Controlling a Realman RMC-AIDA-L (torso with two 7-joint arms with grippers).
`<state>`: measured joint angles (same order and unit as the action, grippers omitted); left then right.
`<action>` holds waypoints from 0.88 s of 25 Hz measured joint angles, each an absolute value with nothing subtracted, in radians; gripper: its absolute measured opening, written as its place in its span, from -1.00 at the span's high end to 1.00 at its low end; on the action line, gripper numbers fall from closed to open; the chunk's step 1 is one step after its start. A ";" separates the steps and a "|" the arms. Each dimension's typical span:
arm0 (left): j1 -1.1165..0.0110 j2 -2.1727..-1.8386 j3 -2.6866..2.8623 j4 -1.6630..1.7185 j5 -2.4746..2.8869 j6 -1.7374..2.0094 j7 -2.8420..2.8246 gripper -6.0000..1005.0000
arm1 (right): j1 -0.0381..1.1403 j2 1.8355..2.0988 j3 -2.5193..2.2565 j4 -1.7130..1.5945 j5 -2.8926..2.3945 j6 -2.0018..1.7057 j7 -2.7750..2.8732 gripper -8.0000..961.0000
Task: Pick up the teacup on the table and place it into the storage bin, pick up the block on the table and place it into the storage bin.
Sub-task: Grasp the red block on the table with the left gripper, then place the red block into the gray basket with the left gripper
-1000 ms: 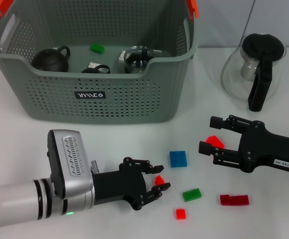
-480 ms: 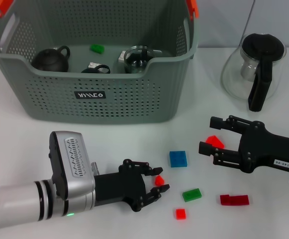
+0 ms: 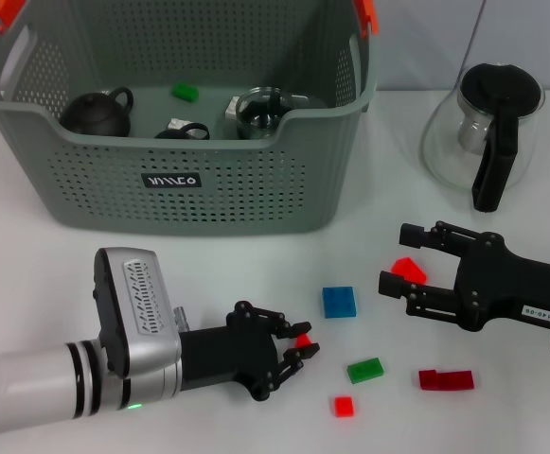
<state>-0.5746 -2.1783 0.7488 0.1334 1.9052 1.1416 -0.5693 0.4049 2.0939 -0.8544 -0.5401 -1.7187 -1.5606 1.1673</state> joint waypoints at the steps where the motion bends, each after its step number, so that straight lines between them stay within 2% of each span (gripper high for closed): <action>1: -0.574 -2.178 0.749 0.134 1.905 1.147 -0.572 0.56 | 0.405 2.094 -0.854 -0.540 -1.719 -1.562 1.167 -0.71; 3: -0.568 -2.176 0.741 0.141 1.905 1.171 -0.582 0.61 | 0.405 2.094 -0.854 -0.540 -1.718 -1.563 1.167 -0.71; 13: -0.451 -2.164 0.683 0.392 1.907 1.463 -0.810 0.61 | 0.409 2.092 -0.854 -0.540 -1.718 -1.563 1.176 -0.71; 17: -0.446 -2.142 0.583 0.477 1.906 1.636 -0.936 0.61 | 0.409 2.092 -0.854 -0.540 -1.718 -1.563 1.177 -0.71; 22: -0.506 -2.095 0.457 0.569 1.879 1.790 -1.141 0.61 | 0.410 2.094 -0.854 -0.540 -1.720 -1.557 1.176 -0.71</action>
<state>-0.5065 -2.0952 0.4567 0.5687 1.8791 1.7904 -1.1414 0.4096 2.0939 -0.8544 -0.5399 -1.7202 -1.5570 1.1765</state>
